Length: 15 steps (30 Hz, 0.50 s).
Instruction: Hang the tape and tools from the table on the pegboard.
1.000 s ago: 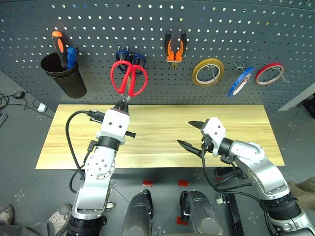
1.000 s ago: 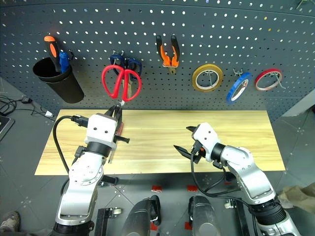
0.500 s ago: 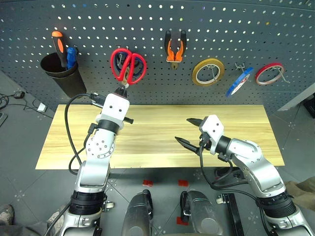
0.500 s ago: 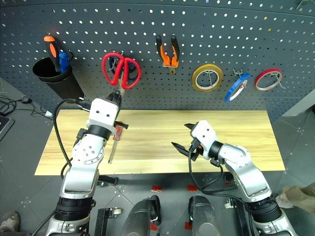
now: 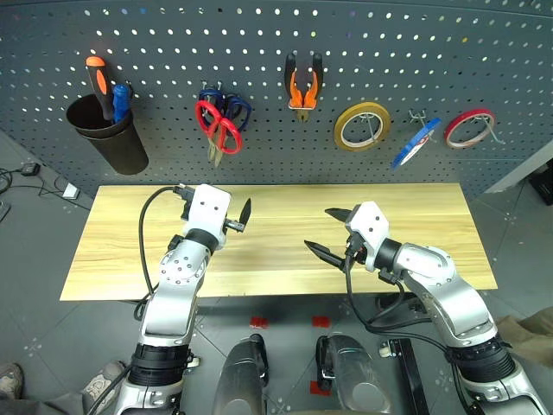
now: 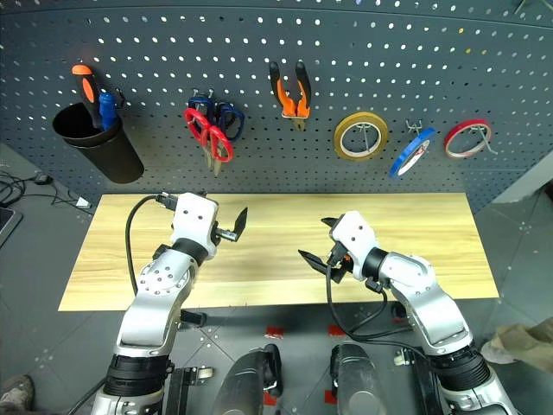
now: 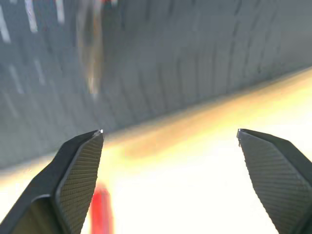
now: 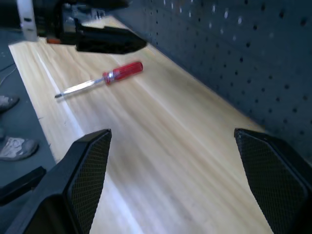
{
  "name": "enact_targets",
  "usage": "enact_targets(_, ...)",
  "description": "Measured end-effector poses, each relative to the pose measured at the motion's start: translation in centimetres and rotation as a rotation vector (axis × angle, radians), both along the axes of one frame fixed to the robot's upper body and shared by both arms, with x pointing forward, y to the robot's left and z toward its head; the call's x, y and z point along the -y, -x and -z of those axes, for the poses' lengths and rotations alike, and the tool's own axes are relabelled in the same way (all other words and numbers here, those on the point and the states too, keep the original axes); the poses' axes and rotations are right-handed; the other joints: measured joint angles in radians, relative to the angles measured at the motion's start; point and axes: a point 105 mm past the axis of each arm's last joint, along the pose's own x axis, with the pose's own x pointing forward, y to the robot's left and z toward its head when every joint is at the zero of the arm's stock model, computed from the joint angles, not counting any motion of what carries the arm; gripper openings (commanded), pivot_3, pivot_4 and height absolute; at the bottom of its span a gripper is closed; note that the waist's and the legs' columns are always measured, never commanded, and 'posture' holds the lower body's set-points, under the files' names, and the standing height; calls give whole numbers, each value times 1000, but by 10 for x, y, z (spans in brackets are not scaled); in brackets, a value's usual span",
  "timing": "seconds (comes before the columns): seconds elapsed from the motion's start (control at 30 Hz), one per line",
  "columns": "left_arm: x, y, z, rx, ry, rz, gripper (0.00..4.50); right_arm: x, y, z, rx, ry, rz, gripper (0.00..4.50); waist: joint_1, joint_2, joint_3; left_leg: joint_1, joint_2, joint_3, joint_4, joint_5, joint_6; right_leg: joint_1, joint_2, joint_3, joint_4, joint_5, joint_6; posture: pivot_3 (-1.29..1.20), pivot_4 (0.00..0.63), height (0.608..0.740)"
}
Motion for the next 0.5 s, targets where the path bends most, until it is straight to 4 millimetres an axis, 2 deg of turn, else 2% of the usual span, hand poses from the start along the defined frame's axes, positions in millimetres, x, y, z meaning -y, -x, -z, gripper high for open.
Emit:
enact_targets(0.13, -44, -1, 30, -216, 124, -93, 4455, -23, 11, 5, -185, -11, -6, 4295, 0, 1, 2, 0, 1, -2, 0, 1, -1, -1, 2, -1, 2, 0, 0, -245, 339, 740)
enact_targets(0.3, -78, -14, 37, -328, 175, -131, 4455, -52, 13, -15, -207, 2, -44, 4295, 5, 2, 12, 1, 0, -2, 0, -1, 2, -1, 1, 0, 1, 1, -2, -233, 385, 740)
enact_targets(0.37, -89, -23, 37, -345, 185, -160, 4455, -62, 14, -21, -196, 3, -63, 4295, 9, 1, 20, 0, 0, -2, 0, -1, 2, -1, 1, 0, 1, 1, -2, -232, 394, 740)
enact_targets(0.5, -90, -37, 42, -381, 209, -166, 4455, -63, 17, -16, -203, 54, -80, 4295, 14, 1, 31, -1, -2, 0, 0, 1, -1, -1, -1, 0, -2, 1, -1, -223, 410, 740)
